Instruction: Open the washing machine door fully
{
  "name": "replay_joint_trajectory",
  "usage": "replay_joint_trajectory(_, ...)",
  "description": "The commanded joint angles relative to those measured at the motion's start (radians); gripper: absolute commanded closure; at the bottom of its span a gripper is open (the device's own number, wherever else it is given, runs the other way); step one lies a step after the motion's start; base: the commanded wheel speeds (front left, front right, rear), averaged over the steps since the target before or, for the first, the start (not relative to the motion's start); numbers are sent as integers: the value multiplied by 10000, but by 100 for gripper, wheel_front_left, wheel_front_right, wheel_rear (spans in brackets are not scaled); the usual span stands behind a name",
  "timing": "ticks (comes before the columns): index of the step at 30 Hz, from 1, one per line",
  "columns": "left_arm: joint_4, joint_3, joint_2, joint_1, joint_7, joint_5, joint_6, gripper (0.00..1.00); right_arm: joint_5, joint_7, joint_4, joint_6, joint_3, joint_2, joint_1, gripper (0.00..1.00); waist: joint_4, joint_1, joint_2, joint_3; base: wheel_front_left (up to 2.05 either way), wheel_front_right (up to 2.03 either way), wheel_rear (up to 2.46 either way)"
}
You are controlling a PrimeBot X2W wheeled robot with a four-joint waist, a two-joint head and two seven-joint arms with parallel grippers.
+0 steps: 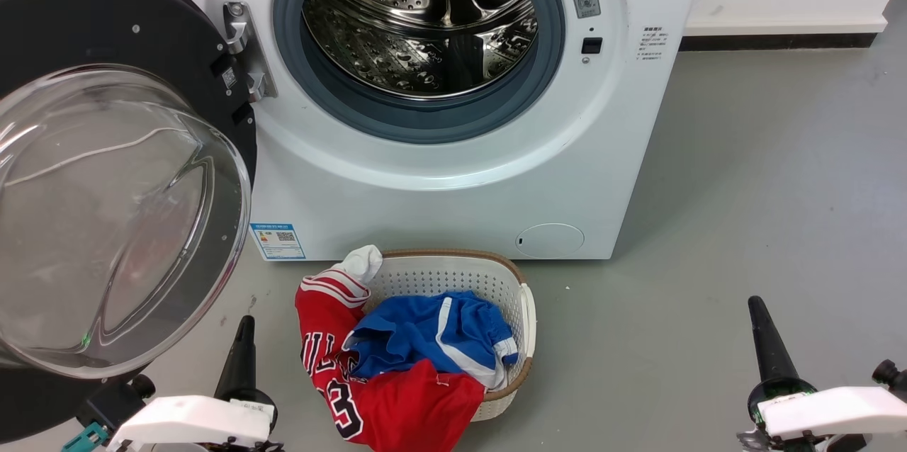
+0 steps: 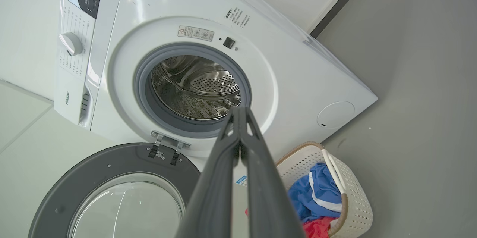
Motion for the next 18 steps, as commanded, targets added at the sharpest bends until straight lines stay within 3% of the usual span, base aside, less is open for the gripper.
replay_joint_trajectory(1, -62, 49, 5, -231, 78, -281, -38, 100, 269, 38, -13, 1, -36, -70, -238, 100, 2, 0, 0, 1, 0, 0, 0)
replay_joint_trajectory(18, 151, 186, 4, -554, 557, -2225, -153, 100, 2118, 531, 308, 1, -169, -64, -593, 100, 36, 0, 0, 23, 0, 0, 0)
